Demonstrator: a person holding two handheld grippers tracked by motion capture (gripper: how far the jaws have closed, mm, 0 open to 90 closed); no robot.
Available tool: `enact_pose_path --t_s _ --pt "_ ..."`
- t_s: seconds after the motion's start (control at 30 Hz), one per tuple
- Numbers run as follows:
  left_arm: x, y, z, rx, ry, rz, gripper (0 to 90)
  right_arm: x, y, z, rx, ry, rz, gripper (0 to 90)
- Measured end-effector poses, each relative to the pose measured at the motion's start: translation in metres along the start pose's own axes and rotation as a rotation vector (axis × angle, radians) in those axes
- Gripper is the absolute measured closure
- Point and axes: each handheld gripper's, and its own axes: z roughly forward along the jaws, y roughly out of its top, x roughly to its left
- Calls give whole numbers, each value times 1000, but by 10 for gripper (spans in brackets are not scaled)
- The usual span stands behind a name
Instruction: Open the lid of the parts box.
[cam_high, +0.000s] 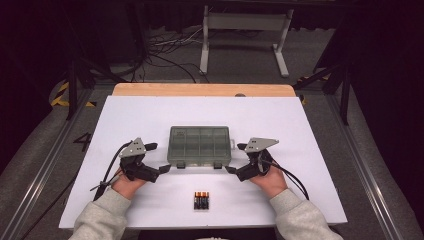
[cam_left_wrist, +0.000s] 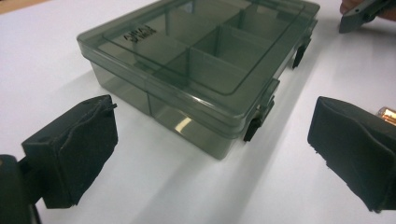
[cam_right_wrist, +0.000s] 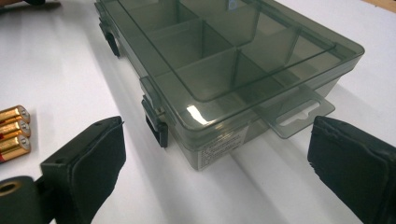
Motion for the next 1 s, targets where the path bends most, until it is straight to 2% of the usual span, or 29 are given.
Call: enact_pose_path --t_s 0.1,0.13,0.3,0.57,0.7,0.8,0.9,1.0 --pt "0 0 0 7 -1 5 57 1 0 0 7 -5 -9 84" --pt "0 -1 0 10 -9 7 57 2 0 -1 8 -9 -13 126" --pt "0 -2 -2 28 -9 12 211 4 0 -5 12 -16 -35 334" --pt "-2 -2 0 68 -7 28 383 5 -3 -4 50 -2 -40 523" --pt "-2 -3 1 95 -11 34 476 6 -3 -4 59 -1 -46 584" --pt "-3 -4 2 102 -12 30 502 7 -3 -4 62 -1 -45 603" --pt "-3 -3 3 108 -11 47 544 7 -3 -5 56 -5 -52 631" --pt "-4 -4 3 118 -12 39 584 8 -2 -5 56 -11 -57 651"
